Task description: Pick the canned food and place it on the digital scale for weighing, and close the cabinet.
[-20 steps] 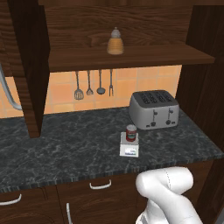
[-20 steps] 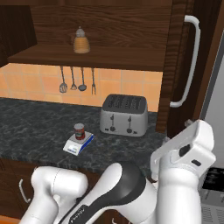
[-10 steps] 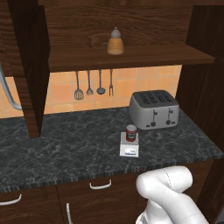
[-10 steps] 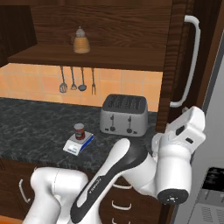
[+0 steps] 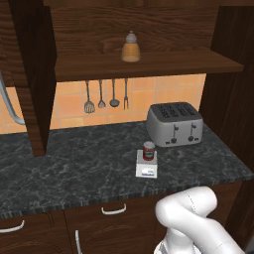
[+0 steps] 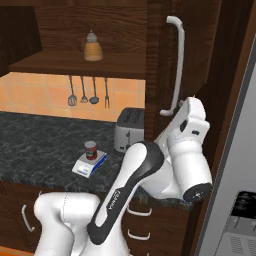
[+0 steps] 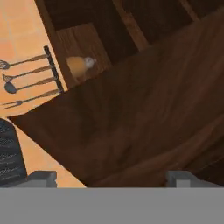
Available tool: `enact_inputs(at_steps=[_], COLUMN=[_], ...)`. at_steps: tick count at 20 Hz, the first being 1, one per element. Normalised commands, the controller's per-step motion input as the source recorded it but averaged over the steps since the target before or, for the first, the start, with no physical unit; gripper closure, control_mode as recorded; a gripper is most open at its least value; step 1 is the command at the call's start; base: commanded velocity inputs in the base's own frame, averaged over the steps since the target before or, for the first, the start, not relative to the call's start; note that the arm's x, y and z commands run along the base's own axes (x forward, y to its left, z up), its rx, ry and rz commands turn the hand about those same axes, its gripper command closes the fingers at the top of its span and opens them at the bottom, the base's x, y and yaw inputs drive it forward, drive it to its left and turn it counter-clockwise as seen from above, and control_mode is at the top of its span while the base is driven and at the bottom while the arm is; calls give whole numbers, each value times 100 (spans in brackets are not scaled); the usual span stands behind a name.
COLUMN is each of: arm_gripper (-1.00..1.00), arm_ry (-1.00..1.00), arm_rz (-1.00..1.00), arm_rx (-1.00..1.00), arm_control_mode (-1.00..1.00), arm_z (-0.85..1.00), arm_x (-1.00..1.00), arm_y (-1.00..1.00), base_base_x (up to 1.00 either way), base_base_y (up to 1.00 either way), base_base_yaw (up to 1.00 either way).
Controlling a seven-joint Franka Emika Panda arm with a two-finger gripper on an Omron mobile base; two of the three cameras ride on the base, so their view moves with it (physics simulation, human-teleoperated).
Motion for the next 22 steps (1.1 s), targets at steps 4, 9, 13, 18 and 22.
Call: enact_inputs(at_steps=[4,9,13,18,22], arm_gripper=[-100,-100,-100,-100,-100], arm_ry=[-9,6,16,3,-39], arm_rz=[28,13,11,12,5], arm_rx=[-16,-20,-19,-14,-9], arm_control_mode=[-100,-100,-100,-100,-100], arm_z=[0,5,42,6,-27], arm_x=[100,100,64,86,100], arm_y=[100,95,63,52,48], base_base_x=[0,0,0,0,0], base_base_y=[0,0,0,0,0], base_base_yaw=[0,0,0,0,0])
